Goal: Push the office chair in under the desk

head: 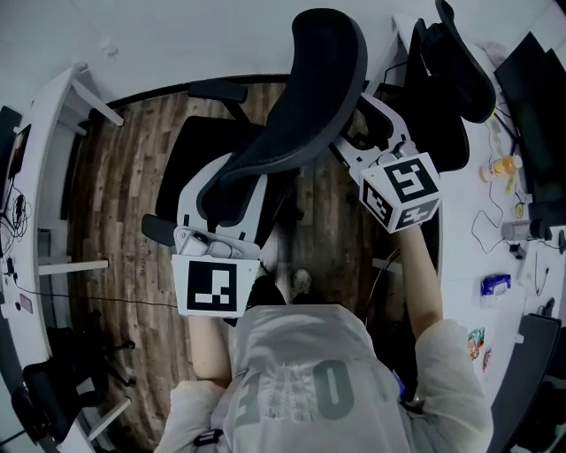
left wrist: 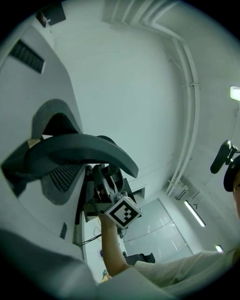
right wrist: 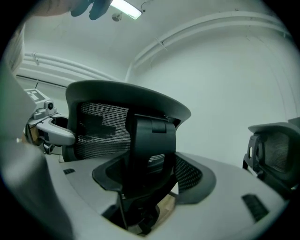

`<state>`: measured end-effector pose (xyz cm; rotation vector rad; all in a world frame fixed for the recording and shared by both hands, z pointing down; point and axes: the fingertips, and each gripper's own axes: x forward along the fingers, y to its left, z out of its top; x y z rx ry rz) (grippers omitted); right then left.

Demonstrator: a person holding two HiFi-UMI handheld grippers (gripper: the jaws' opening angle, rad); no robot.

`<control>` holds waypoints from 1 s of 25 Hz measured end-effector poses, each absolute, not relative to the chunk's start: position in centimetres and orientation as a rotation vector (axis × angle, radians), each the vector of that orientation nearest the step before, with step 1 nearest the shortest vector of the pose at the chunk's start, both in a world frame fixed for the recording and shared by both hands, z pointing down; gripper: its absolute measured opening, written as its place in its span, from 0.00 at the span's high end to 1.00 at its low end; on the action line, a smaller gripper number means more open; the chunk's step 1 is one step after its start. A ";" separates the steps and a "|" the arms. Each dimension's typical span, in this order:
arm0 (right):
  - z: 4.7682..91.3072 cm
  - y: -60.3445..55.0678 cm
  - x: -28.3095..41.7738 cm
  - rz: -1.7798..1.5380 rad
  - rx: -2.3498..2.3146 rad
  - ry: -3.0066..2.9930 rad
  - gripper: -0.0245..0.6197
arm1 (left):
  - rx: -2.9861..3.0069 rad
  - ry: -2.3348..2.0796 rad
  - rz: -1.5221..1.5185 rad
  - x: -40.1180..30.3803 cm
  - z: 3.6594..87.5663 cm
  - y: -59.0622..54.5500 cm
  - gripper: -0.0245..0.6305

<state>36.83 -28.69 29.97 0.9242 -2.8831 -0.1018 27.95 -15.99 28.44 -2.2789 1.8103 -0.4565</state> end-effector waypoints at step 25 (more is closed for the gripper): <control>30.5 -32.6 15.4 -0.029 1.020 -2.824 0.64 | -2.281 1.898 -0.451 8.2 28.7 -18.2 0.67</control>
